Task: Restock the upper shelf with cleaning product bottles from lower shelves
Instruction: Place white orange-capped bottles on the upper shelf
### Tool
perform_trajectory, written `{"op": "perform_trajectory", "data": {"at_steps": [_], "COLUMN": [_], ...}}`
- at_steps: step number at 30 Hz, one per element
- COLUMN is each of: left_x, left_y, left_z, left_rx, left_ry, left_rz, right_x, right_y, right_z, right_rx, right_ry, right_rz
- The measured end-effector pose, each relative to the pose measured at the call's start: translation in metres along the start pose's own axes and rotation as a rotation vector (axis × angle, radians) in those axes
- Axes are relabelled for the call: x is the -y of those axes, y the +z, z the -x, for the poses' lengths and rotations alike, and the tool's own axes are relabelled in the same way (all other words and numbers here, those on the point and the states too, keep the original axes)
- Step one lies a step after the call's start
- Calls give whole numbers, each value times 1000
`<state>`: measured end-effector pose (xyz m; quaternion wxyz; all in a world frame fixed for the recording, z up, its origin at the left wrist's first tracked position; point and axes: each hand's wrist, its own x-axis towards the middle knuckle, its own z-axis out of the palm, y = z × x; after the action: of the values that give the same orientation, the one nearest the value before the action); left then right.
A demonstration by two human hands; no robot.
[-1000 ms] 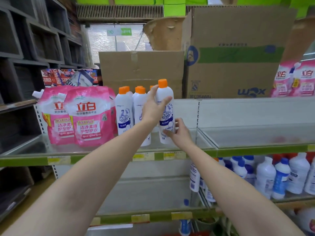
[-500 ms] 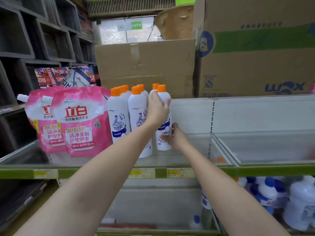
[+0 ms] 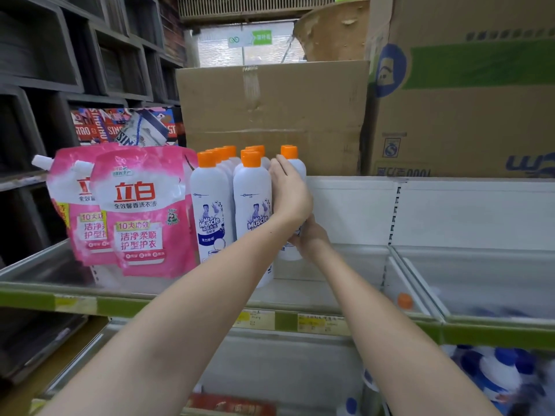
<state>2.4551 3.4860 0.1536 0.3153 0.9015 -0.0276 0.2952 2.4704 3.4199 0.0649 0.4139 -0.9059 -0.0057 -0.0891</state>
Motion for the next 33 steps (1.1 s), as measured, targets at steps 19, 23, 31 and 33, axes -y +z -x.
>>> {"op": "perform_trajectory", "data": {"at_steps": [19, 23, 31, 33], "left_x": [-6, -6, -1, 4], "left_y": [-29, -39, -64, -72], "left_z": [30, 35, 49, 49], "left_rx": [59, 68, -2, -17], "left_ry": [252, 340, 580, 618], "left_rz": [-203, -262, -466, -527], "right_x": [7, 12, 15, 10], "right_y": [19, 14, 16, 25], "right_z": [42, 76, 92, 86], "right_rx": [-86, 105, 214, 128], "right_ry": [-68, -161, -187, -201], "right_rz": [54, -3, -131, -72]}}
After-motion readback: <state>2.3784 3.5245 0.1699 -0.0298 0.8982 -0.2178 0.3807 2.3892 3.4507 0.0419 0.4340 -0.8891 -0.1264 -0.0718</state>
